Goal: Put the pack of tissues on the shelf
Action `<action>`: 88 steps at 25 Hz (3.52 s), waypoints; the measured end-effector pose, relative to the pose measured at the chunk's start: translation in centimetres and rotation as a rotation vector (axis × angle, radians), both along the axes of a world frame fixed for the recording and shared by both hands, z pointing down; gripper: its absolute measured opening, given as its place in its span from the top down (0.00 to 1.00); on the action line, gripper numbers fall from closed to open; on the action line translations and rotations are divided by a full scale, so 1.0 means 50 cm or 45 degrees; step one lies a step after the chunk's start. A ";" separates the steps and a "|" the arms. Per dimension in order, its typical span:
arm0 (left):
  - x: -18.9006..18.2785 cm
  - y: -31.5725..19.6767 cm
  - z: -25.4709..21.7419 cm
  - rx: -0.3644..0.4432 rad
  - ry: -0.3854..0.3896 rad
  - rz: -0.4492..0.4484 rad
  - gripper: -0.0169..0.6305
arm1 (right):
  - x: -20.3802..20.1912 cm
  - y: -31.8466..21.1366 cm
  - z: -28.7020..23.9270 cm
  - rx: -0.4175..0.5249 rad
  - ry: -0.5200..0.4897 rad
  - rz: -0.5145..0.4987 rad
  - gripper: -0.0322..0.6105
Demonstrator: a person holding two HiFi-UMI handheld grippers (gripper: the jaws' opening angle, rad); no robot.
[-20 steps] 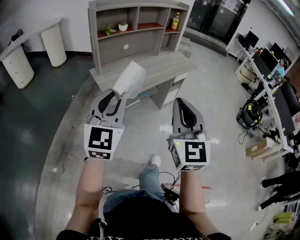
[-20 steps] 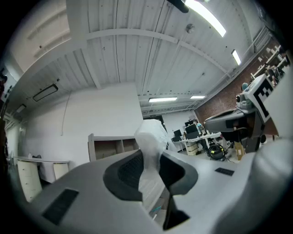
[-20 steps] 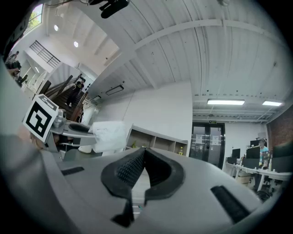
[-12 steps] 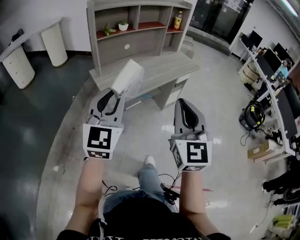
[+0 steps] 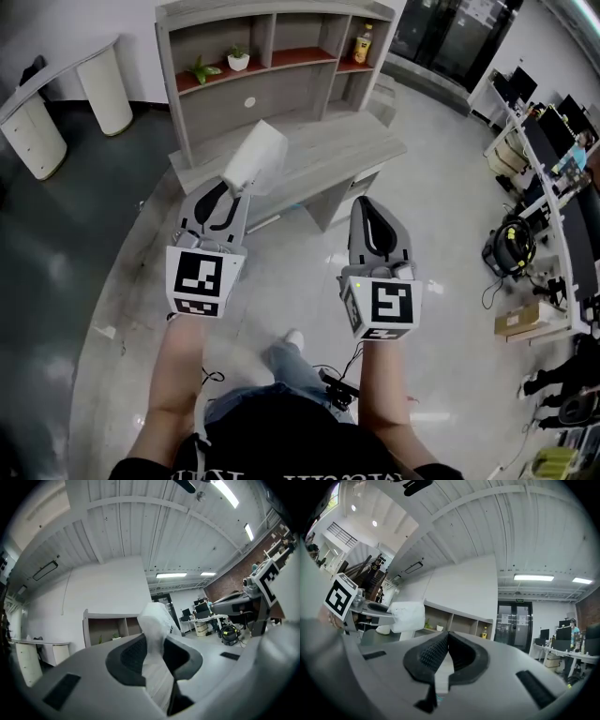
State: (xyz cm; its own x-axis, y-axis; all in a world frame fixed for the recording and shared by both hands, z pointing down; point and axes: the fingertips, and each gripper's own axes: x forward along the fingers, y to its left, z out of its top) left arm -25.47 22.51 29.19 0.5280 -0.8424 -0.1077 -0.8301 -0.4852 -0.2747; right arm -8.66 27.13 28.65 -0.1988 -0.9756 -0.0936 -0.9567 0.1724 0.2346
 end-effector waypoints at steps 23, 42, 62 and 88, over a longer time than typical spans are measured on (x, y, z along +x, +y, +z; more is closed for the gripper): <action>0.243 -0.336 -0.036 0.042 -0.024 -0.080 0.83 | 0.228 -0.346 -0.031 0.023 0.047 -0.094 0.92; 0.317 -0.619 -0.019 0.028 0.059 -0.101 0.83 | 0.299 -0.628 -0.009 0.006 0.050 -0.111 0.92; 0.300 -0.960 -0.016 -0.019 0.084 -0.237 0.83 | 0.284 -1.004 0.003 -0.047 0.067 -0.257 0.92; 0.304 -1.060 0.003 -0.049 0.076 -0.435 0.83 | 0.261 -1.160 0.026 -0.074 0.018 -0.488 0.92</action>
